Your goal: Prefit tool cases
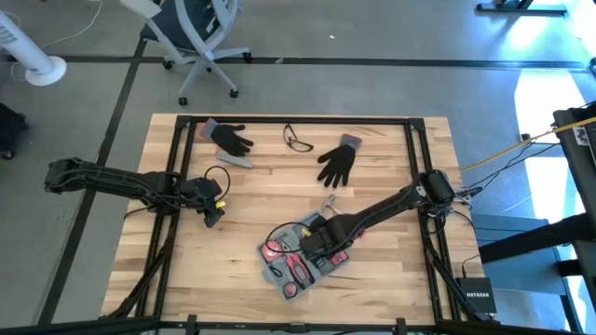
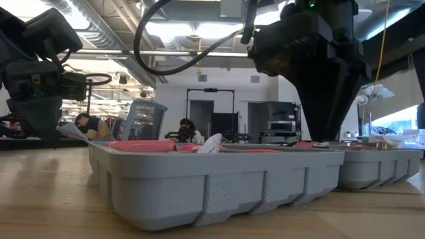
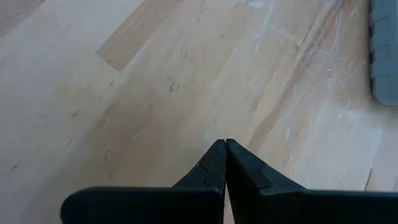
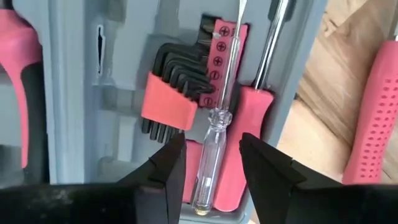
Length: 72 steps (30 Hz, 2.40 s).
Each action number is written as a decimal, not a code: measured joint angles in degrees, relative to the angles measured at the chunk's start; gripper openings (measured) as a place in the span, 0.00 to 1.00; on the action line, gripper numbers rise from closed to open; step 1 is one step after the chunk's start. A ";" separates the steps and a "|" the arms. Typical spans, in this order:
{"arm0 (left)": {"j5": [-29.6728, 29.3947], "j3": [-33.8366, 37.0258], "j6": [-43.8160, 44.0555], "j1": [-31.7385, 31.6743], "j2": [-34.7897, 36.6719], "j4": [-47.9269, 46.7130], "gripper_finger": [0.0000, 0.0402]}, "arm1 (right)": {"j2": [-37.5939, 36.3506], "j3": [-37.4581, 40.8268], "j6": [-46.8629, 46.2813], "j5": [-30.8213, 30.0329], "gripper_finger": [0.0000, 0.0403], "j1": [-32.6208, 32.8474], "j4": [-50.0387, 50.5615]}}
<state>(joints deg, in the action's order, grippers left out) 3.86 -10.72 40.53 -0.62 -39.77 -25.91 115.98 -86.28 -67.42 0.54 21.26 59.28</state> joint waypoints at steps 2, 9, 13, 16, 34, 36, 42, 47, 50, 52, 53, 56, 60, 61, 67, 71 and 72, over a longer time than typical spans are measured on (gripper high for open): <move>0.00 0.00 0.00 0.00 0.00 0.03 0.00 | 0.05 0.00 0.16 -0.35 0.36 0.02 0.04; 0.01 0.02 0.02 0.00 -0.04 0.00 0.00 | 1.13 -0.06 0.24 -0.98 0.36 -0.01 -1.22; 0.00 0.00 0.98 0.00 -0.02 0.00 0.00 | 1.97 -0.11 0.38 -0.74 0.36 0.07 -1.22; 0.00 0.01 1.38 0.00 -0.02 0.03 0.00 | 2.01 -0.11 0.35 -0.49 0.31 -0.02 -1.43; 0.00 0.00 1.36 0.00 -0.02 0.01 0.00 | 2.34 -4.89 1.89 -2.54 0.00 0.07 6.99; 0.00 0.00 1.36 0.00 -0.02 0.00 0.00 | 2.34 -4.91 1.91 -2.50 0.01 0.07 6.75; 0.00 0.00 1.49 0.00 -0.02 0.00 0.00 | 2.34 -4.96 2.80 -2.56 0.02 0.07 5.84; 0.88 0.00 1.49 0.00 -0.02 0.00 0.00 | 2.25 -4.47 2.18 -2.54 0.06 -0.40 5.70; 1.96 0.00 1.51 0.00 -0.02 -0.02 0.00 | 2.25 -4.49 0.23 -3.20 0.13 -1.55 5.53; 2.16 0.00 1.51 0.02 -0.02 -0.01 0.00 | 2.25 -4.69 -0.10 -3.93 0.20 -2.04 5.47; 2.15 0.00 1.51 0.00 -0.02 -0.02 0.00 | 2.25 -4.70 -0.22 -4.02 0.24 -2.34 5.36; 2.16 0.00 1.51 0.02 -0.02 0.00 0.00 | 2.25 -4.70 -0.36 -2.49 0.35 -2.32 5.34; 2.16 0.00 1.49 0.00 -0.02 -0.02 0.00 | 2.16 -3.62 -3.98 -1.40 0.44 -2.09 5.22; 2.14 0.00 1.42 0.00 -0.02 -0.01 0.00 | 2.16 -3.00 -4.98 -1.18 0.44 -2.08 5.48; 2.14 0.00 0.90 0.00 -0.02 -0.03 0.00 | 2.16 -0.85 -5.85 0.48 0.45 -2.20 2.74; 2.14 0.00 0.79 0.00 -0.02 -0.01 0.00 | 2.16 -0.85 -5.85 -0.14 0.44 -2.19 2.30; 2.14 0.00 0.76 0.00 -0.02 -0.03 0.00 | 2.16 -0.85 -5.85 -0.42 0.43 -2.19 2.32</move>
<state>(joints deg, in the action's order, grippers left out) 6.00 -10.72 41.30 -0.62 -39.79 -25.93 118.15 -87.13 -73.28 0.12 19.07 61.60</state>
